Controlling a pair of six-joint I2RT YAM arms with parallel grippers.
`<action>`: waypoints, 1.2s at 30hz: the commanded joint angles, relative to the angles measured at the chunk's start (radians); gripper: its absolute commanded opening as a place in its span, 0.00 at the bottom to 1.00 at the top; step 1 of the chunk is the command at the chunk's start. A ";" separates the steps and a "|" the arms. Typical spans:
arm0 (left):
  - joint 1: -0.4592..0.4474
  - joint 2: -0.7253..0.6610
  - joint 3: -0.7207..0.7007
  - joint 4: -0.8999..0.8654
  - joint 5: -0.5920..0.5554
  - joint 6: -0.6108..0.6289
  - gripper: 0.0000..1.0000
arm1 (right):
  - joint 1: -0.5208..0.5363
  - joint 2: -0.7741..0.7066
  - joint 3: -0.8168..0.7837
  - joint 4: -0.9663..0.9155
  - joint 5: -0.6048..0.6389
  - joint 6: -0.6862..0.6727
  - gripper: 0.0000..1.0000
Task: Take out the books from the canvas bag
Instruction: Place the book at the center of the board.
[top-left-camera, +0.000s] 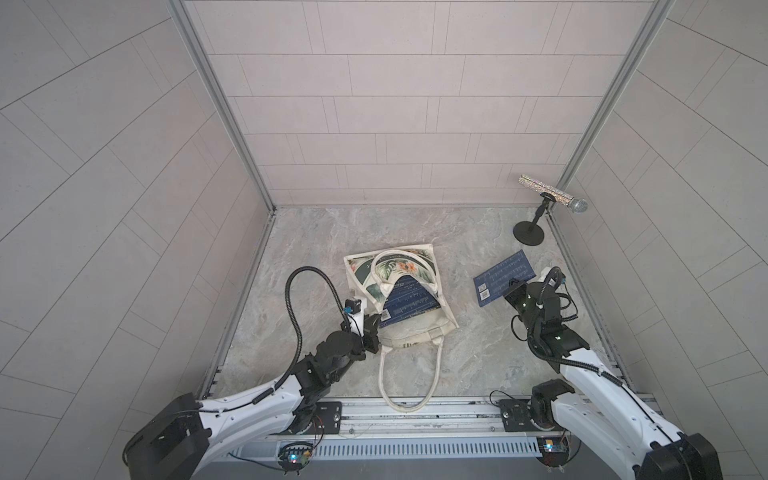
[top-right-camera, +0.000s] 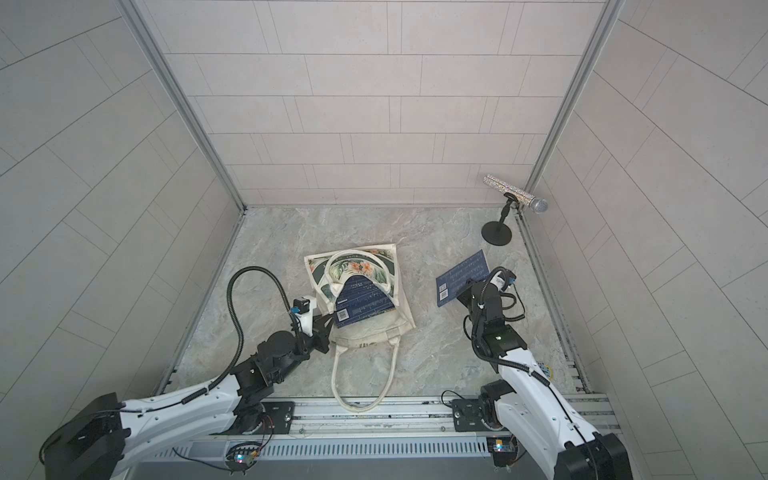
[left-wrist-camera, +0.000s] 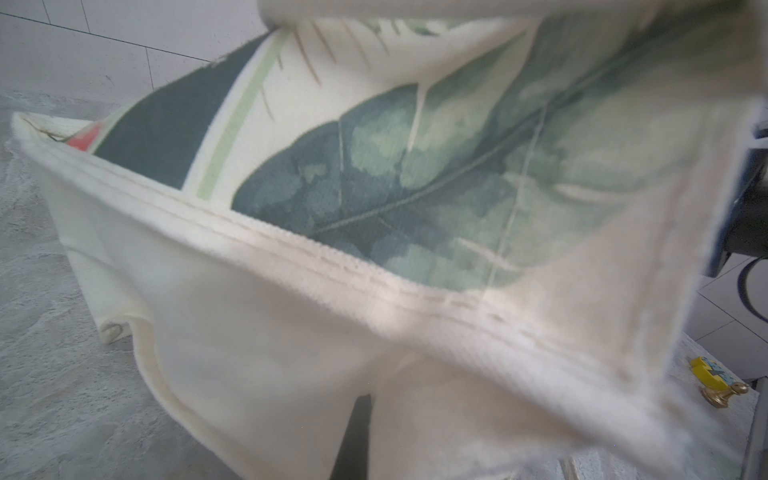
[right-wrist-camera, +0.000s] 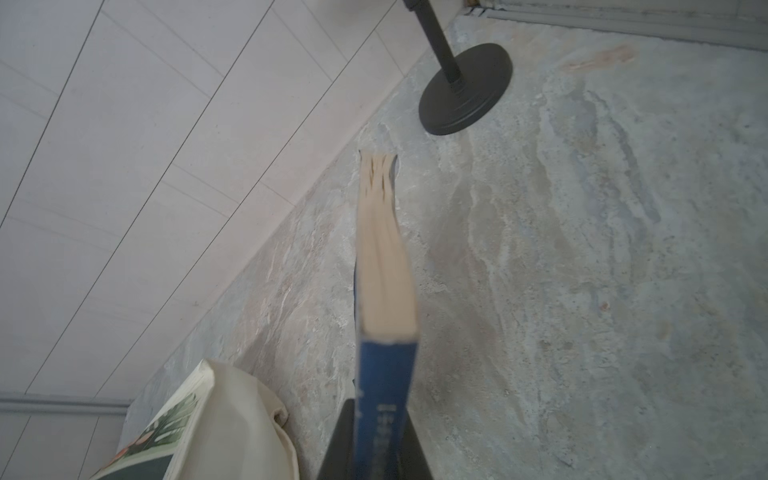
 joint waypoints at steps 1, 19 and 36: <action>-0.004 -0.013 0.022 0.053 0.017 0.008 0.00 | -0.004 0.035 -0.013 0.128 0.084 0.119 0.00; -0.004 0.001 0.027 0.054 0.023 0.015 0.00 | -0.041 0.461 0.029 0.357 0.041 0.331 0.09; -0.005 -0.011 0.029 0.049 0.039 0.014 0.00 | -0.059 0.299 0.162 -0.118 0.064 0.187 0.96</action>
